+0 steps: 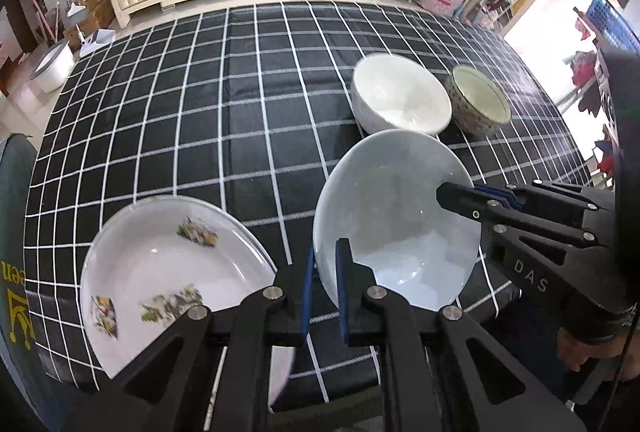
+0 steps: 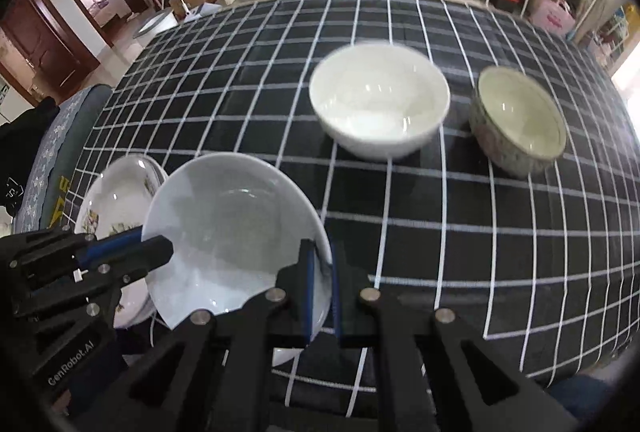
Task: Organize plates and bowls
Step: 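Lift the white bowl with both tools and carry it over the plate stack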
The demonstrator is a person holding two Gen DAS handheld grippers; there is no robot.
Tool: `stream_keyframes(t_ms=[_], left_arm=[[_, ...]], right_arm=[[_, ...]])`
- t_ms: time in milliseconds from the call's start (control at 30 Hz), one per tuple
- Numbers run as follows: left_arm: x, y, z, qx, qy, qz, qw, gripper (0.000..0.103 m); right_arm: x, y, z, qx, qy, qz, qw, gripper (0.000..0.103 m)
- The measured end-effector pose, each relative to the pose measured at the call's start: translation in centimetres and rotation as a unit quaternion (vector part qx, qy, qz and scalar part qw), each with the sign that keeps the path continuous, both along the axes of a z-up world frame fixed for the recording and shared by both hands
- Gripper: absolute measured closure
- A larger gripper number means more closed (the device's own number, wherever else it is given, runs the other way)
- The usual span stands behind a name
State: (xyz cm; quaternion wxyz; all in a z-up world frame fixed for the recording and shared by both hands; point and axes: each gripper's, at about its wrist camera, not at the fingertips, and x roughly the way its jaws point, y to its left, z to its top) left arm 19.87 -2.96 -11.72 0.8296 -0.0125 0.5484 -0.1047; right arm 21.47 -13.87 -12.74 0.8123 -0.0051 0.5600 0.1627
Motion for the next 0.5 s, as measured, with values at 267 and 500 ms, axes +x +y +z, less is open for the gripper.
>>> stream_keyframes(t_ms=[267, 500], left_arm=[[-0.8, -1.0, -2.0, 0.000, 0.028, -0.001, 0.9996, 0.094], [-0.2, -1.4, -3.4, 0.008, 0.045, 0.002, 0.9990, 0.094]], right_arm=[[-0.5, -0.7, -2.0, 0.002, 0.033, -0.006, 0.999, 0.093], [0.2, -0.3, -2.4, 0.006, 0.035, -0.003, 0.999, 0.092]])
